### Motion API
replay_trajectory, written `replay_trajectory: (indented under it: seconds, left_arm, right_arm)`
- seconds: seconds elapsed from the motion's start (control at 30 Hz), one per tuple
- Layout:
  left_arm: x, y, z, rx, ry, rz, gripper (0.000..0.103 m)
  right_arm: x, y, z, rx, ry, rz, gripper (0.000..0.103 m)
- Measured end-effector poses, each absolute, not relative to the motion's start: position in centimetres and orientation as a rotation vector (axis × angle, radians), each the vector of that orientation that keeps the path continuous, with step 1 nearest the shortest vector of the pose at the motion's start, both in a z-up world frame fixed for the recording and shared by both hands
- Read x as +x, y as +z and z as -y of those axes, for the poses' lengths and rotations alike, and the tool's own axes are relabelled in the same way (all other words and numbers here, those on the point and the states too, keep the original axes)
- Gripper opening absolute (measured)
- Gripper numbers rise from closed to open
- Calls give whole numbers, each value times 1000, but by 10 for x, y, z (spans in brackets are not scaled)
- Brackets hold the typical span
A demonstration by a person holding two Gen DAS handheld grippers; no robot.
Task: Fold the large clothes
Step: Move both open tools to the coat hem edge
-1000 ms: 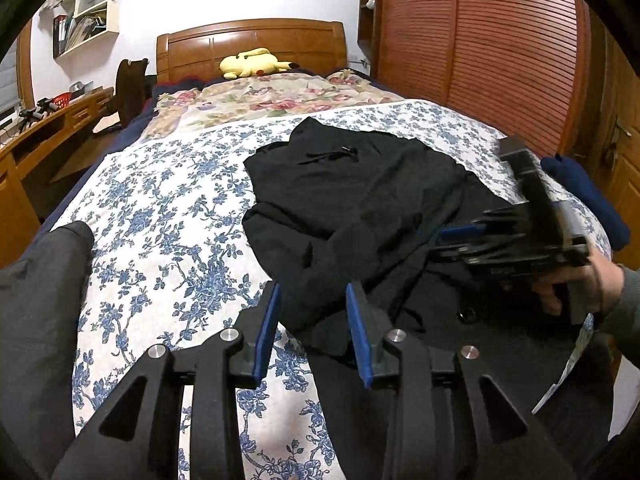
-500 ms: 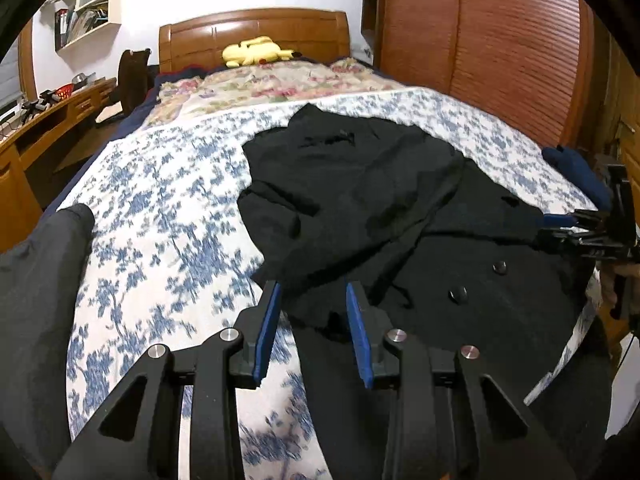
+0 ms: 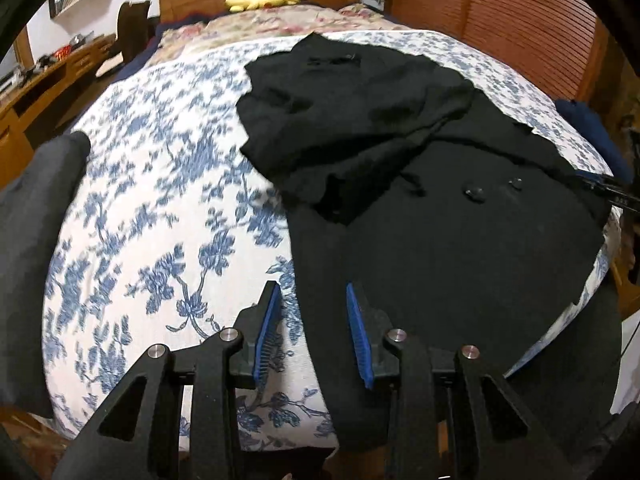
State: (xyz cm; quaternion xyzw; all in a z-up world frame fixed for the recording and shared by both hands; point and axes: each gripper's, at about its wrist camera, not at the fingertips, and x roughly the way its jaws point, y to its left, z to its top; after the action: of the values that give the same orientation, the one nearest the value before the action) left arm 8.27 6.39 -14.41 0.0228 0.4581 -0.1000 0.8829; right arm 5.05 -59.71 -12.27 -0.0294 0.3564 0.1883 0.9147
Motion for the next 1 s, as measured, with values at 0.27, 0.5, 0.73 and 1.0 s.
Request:
replay_trajectory:
  seconds: [0.27,0.5,0.73,1.0]
  left_arm:
    - [102,-157,-77,12,-128,-957,63]
    - [110,-160,-84,18,-109,-957,79]
    - [97,-148,-87,-1,-117,-947,79]
    - [67,-129,-86,-27,-202,-902,72]
  right_arm:
    - [44,-126,592,-91,403,-725,56]
    - [44,-126,610,-89,356,-740,57]
    - [39,-125,617,-140,290,-741,57]
    - [36,-126,627,-124,260,-767,59]
